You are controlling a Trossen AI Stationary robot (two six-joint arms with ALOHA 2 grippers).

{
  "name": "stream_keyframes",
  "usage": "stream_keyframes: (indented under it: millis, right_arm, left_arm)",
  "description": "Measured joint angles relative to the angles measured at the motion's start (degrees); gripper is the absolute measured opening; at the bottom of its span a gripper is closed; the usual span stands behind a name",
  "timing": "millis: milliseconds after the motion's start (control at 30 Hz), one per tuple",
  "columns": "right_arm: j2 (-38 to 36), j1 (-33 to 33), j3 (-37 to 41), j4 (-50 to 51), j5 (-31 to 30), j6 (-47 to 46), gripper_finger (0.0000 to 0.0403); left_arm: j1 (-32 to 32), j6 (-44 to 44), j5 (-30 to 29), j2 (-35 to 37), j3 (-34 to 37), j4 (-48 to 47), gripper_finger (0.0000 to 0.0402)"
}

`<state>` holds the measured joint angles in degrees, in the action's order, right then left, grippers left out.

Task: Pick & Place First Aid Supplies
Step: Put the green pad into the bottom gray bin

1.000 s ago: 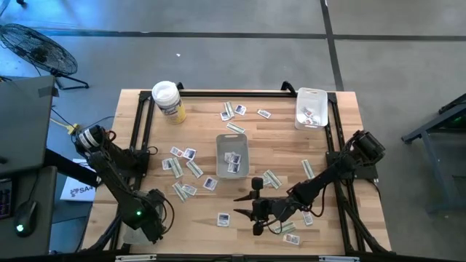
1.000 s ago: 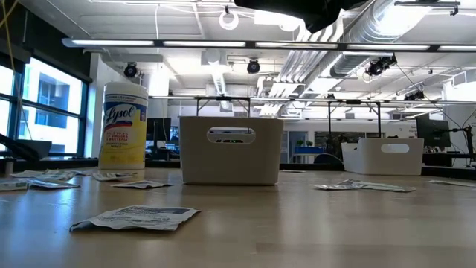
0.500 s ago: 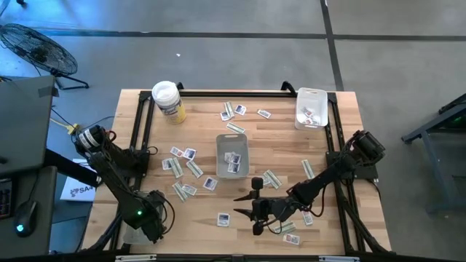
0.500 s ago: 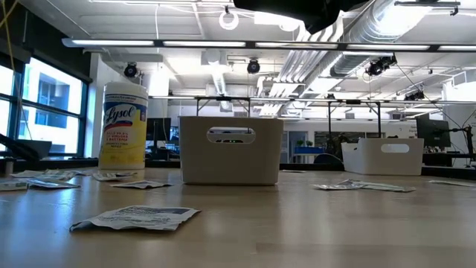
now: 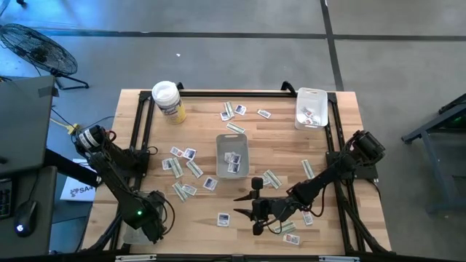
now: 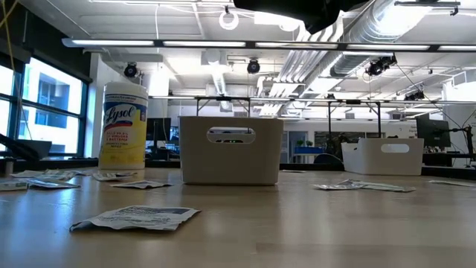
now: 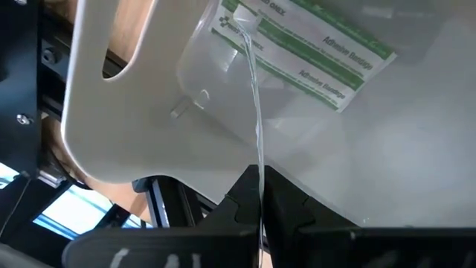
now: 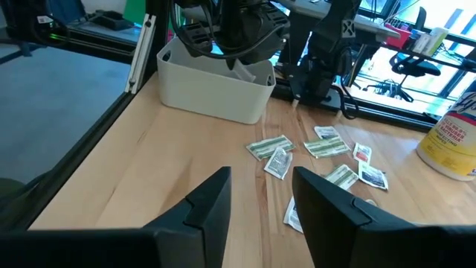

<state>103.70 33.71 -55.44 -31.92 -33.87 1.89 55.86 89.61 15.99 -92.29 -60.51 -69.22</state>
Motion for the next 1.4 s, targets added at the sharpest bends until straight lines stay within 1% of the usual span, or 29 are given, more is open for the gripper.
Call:
stream_keyframes:
  millis: [233, 367, 600, 733, 933, 1067, 1167, 1233, 1300, 1367, 1400]
  right_arm:
    - [0.0, 0.0, 0.0, 0.0, 0.0, 0.0, 0.0138]
    - [0.0, 0.0, 0.0, 0.0, 0.0, 0.0, 0.0138]
    - [0.0, 0.0, 0.0, 0.0, 0.0, 0.0, 0.0138]
    - [0.0, 0.0, 0.0, 0.0, 0.1, 0.0, 0.0138]
    - [0.0, 0.0, 0.0, 0.0, 0.0, -0.5, 0.0138]
    - [0.0, 0.0, 0.0, 0.0, 0.0, -0.5, 0.0138]
    - [0.0, 0.0, 0.0, 0.0, 0.0, -0.5, 0.0138]
    - [0.0, 0.0, 0.0, 0.0, 0.0, -0.5, 0.0138]
    - [0.0, 0.0, 0.0, 0.0, 0.0, -0.5, 0.0138]
    - [0.0, 0.0, 0.0, 0.0, 0.0, -0.5, 0.0138]
    - [0.0, 0.0, 0.0, 0.0, 0.0, -0.5, 0.0138]
  left_arm:
    - [-0.1, 2.5, 0.0, 0.0, 0.0, 0.0, 0.0]
    - [-1.5, 2.4, -0.2, 0.0, 0.4, 0.3, 0.0]
    - [-3.5, 0.5, 3.4, 0.0, 4.1, 3.1, 0.0003]
    - [-3.5, -0.5, 2.5, 0.0, 4.1, 4.0, 0.0026]
    - [-3.5, 0.2, 1.5, 0.0, 4.1, 4.1, 0.0082]
    - [-3.5, -3.9, 1.4, -0.1, 3.9, 4.6, 0.01]
    - [-3.3, -5.4, 1.4, -0.1, 1.5, 3.6, 0.0101]
    - [-3.0, -5.5, 0.6, -0.1, -2.0, 0.6, 0.0101]
    - [-2.0, -5.5, -2.4, -0.1, -6.4, -3.5, 0.0101]
    - [-1.3, -5.8, -7.3, 0.0, -11.0, -7.5, 0.0101]
    - [-0.9, -5.9, -11.0, 0.0, -13.1, -9.0, 0.0101]
